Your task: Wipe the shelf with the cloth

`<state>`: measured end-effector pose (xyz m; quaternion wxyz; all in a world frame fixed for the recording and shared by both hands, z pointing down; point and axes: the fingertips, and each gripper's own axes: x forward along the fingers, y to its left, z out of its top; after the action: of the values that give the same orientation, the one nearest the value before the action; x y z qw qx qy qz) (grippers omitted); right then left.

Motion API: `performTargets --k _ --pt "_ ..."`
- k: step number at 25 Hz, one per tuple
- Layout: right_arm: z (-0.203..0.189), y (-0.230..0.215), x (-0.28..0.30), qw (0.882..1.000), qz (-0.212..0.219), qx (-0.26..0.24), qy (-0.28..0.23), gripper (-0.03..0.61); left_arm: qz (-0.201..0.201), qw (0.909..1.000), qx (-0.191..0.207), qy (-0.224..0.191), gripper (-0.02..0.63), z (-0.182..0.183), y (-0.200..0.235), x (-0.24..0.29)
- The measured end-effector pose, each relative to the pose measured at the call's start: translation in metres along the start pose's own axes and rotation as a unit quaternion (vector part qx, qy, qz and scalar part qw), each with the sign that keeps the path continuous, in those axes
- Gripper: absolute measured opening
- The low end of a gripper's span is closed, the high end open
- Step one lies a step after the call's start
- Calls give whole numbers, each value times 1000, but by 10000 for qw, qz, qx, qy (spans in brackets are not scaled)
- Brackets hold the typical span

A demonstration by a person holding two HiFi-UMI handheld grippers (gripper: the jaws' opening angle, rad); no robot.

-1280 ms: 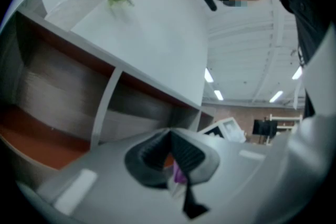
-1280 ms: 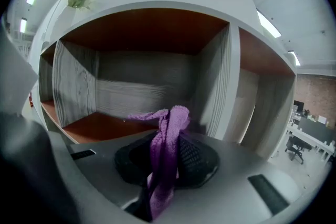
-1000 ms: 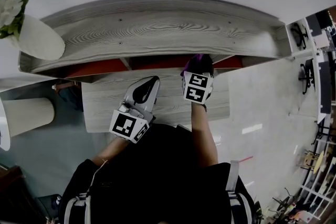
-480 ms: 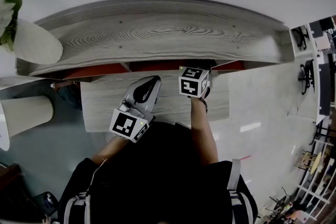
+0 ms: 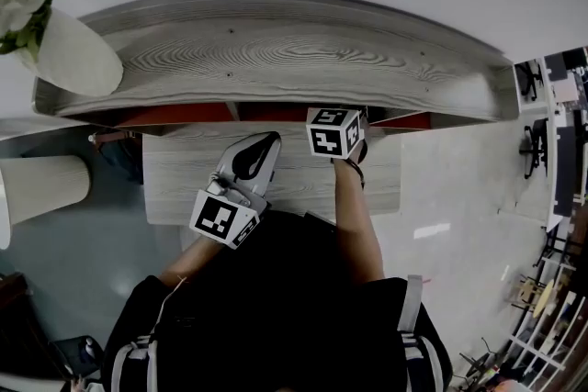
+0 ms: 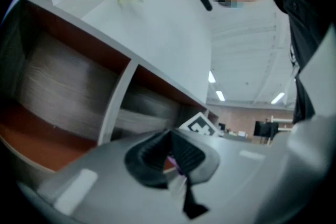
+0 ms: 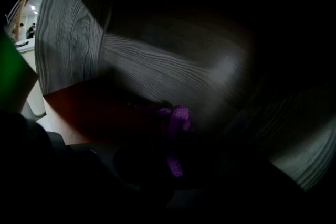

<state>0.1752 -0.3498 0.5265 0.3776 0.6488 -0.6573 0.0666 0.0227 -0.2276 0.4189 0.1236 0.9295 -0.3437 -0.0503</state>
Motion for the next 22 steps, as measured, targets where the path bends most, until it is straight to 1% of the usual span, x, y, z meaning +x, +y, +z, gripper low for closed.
performTargets --k 4,10,16,22 --pt "15 20 5 9994 230 -245 -112 49 143 9999 11 -67 5 3 6 -9" --pt "35 57 4 9950 789 -548 -277 49 429 9990 15 -145 5 8 20 -29" --pt "55 99 1 9873 1128 -993 -524 49 678 9975 19 -209 5 11 28 -48" --pt "67 132 -6 9741 1544 -1461 -766 49 915 9956 -13 -212 5 10 34 -70"
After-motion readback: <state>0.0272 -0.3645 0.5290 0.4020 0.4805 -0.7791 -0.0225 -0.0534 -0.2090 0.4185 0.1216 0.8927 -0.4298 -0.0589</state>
